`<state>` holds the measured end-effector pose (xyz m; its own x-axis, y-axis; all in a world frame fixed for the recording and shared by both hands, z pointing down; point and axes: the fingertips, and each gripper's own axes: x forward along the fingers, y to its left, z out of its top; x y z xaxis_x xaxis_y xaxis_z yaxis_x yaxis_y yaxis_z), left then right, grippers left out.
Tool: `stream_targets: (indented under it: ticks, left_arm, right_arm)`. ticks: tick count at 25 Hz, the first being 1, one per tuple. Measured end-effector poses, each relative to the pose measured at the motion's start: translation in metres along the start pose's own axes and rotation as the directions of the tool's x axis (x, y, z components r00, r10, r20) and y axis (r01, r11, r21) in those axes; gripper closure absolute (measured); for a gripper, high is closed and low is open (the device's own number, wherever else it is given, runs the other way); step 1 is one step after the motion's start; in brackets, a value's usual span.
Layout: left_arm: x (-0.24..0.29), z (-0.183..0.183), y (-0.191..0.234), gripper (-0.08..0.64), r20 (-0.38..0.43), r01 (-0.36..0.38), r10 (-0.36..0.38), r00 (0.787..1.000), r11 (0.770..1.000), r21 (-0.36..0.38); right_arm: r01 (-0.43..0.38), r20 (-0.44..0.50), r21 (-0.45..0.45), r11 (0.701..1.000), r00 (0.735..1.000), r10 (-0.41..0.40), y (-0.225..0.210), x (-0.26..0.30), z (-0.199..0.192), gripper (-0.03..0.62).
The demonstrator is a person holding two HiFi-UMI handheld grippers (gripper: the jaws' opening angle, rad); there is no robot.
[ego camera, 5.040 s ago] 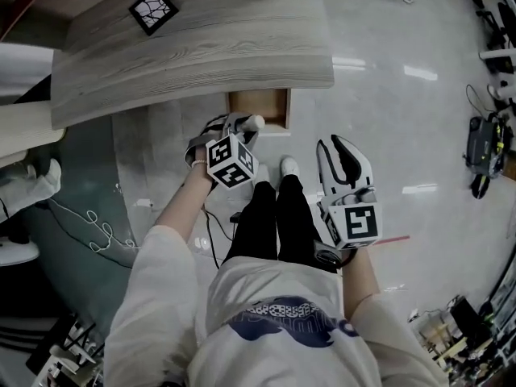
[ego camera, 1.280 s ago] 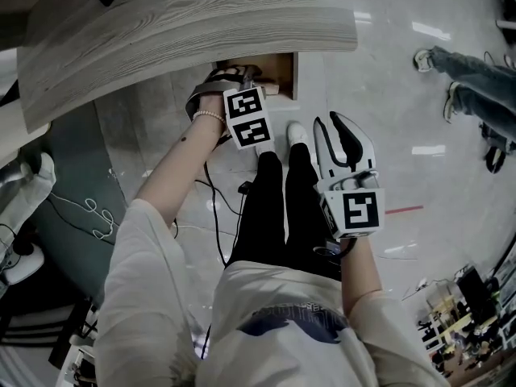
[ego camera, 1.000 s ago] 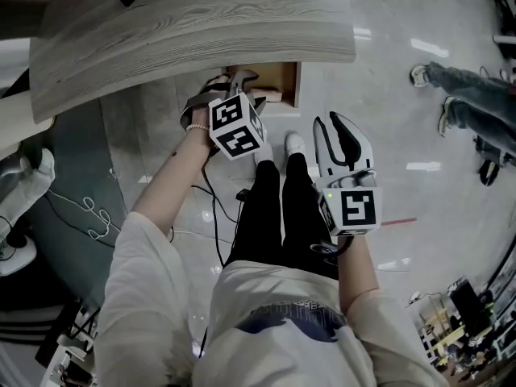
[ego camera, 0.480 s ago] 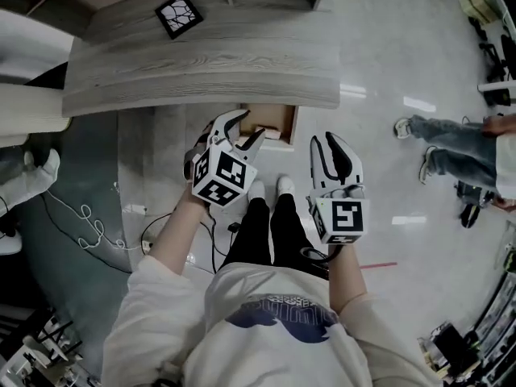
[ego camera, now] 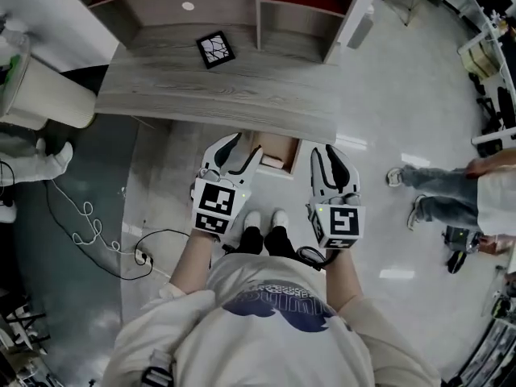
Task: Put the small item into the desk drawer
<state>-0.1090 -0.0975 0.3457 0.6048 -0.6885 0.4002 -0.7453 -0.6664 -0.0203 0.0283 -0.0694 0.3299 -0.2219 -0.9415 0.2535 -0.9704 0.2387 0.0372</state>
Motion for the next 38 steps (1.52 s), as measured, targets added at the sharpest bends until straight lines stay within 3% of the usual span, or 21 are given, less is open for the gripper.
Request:
stream_targets:
  ticks: [4, 9, 14, 18, 22, 27, 38]
  left_arm:
    - [-0.027, 0.028, 0.006, 0.379, 0.085, -0.063, 0.066, 0.994, 0.997, -0.037]
    - [-0.051, 0.064, 0.010, 0.426, 0.205, -0.133, 0.133, 0.970, 0.991, -0.011]
    - [-0.073, 0.095, 0.014, 0.496, 0.341, -0.206, 0.189, 0.921, 0.979, 0.012]
    - [-0.087, 0.120, 0.013, 0.542, 0.453, -0.267, 0.216, 0.865, 0.962, 0.051]
    - [-0.094, 0.133, 0.010, 0.551, 0.499, -0.288, 0.227, 0.837, 0.956, 0.049]
    - [-0.094, 0.133, 0.007, 0.552, 0.513, -0.296, 0.234, 0.826, 0.954, 0.042]
    - [-0.090, 0.130, 0.008, 0.552, 0.512, -0.309, 0.237, 0.825, 0.949, 0.059]
  right_arm:
    - [-0.015, 0.044, -0.022, 1.000, 0.999, 0.016, 0.001, -0.004, 0.026, 0.500]
    - [-0.026, 0.104, -0.051, 0.998, 0.994, 0.031, 0.002, -0.005, 0.055, 0.500]
    - [-0.028, 0.158, -0.081, 0.996, 0.987, 0.040, 0.007, -0.007, 0.077, 0.508]
    - [-0.012, 0.191, -0.091, 0.996, 0.981, 0.030, 0.006, -0.011, 0.087, 0.535]
    - [0.012, 0.217, -0.093, 0.996, 0.976, 0.009, 0.002, -0.015, 0.095, 0.580]
    - [0.024, 0.235, -0.094, 0.995, 0.972, -0.001, -0.002, -0.017, 0.098, 0.594]
    - [0.052, 0.265, -0.092, 0.994, 0.964, -0.026, -0.005, -0.015, 0.105, 0.595]
